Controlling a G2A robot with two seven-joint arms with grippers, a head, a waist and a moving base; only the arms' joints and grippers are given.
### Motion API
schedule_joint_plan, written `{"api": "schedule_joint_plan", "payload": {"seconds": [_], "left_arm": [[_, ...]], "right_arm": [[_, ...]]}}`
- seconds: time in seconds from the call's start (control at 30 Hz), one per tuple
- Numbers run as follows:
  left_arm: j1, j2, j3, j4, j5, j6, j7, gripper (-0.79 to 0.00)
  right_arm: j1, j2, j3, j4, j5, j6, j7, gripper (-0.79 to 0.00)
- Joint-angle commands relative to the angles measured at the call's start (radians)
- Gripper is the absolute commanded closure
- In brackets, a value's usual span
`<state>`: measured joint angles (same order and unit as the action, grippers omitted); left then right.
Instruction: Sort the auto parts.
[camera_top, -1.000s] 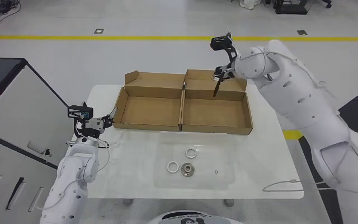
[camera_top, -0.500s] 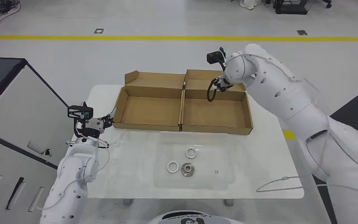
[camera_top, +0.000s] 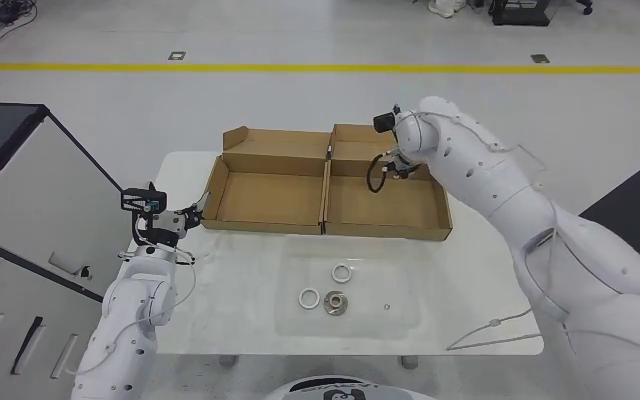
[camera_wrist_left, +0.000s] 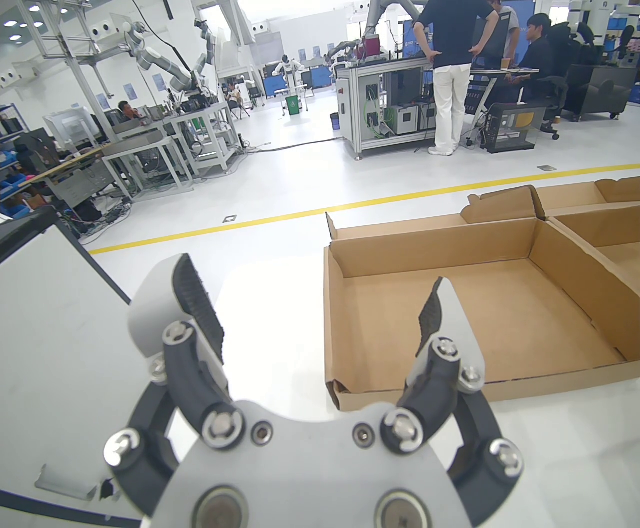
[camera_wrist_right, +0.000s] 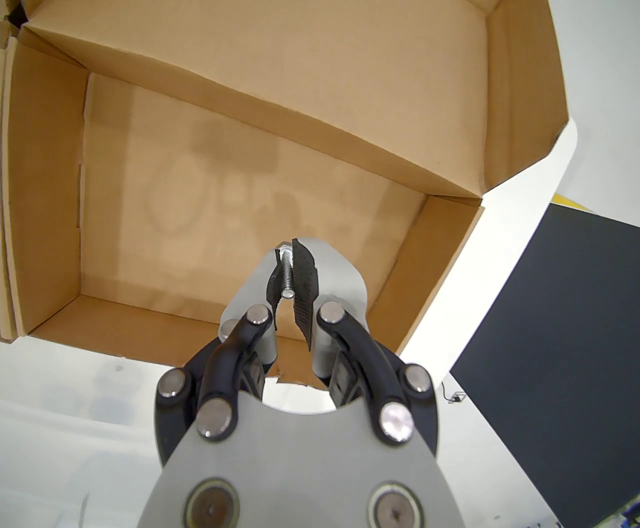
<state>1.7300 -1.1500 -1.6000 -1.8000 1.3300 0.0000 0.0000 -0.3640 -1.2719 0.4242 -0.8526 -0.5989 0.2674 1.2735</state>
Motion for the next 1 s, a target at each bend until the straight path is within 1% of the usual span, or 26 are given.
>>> {"api": "schedule_joint_plan", "payload": {"seconds": [0.0,0.4,0.97], "left_arm": [[0.000,0.000,0.000,0.000,0.000,0.000,0.000,-0.785],[0.000,0.000,0.000,0.000,0.000,0.000,0.000,-0.785],[0.000,0.000,0.000,0.000,0.000,0.000,0.000,-0.785]], "right_arm": [[-0.007,-0.008,-0.003,0.023,0.002,-0.002,-0.003,0.000],[-0.031,-0.054,0.004,0.130,0.032,-0.020,-0.025,0.000],[-0.045,-0.106,0.004,0.263,-0.002,-0.035,-0.068,0.000]]}}
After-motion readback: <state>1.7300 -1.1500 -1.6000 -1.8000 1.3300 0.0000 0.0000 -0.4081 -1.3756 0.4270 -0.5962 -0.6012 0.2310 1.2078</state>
